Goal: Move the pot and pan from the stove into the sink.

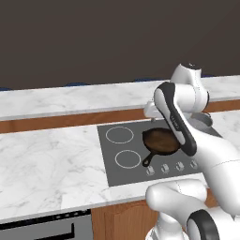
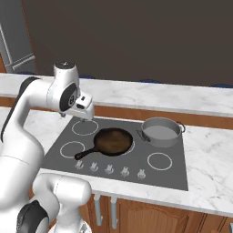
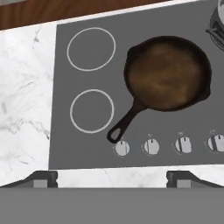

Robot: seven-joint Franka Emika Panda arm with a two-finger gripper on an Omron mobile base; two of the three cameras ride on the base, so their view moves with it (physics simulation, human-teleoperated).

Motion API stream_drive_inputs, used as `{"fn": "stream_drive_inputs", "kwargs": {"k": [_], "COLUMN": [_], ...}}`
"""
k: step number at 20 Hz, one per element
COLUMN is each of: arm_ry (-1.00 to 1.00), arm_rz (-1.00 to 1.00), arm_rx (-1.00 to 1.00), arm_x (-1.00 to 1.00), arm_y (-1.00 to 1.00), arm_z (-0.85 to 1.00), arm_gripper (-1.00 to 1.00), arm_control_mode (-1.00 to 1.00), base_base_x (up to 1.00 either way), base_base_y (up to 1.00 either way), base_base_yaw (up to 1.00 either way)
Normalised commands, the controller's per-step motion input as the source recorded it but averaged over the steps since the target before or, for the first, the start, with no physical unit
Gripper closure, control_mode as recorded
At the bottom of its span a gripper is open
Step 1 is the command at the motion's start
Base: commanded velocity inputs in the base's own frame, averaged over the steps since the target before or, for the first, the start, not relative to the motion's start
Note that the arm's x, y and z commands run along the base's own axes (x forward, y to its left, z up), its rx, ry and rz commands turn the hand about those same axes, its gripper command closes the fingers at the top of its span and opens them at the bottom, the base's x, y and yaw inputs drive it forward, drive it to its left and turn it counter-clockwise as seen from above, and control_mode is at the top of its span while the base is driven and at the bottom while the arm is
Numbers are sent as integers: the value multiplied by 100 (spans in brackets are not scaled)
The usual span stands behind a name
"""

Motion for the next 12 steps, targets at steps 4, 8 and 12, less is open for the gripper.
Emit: {"fn": "stream_drive_inputs", "kwargs": {"k": [4,8,12], "arm_ry": [3,3,3], "arm_rz": [-20,-19,-4], "arm_rx": [0,-1,0], "arm_x": [0,3,3], "arm_y": [-1,0,0], "arm_z": [-13,-13,-2], "arm_gripper": [-100,-100,-100], "arm_control_mode": [-100,-100,-100], "base_base_x": [0,0,0], "base_base_y": [0,0,0], "base_base_yaw": [0,0,0]}}
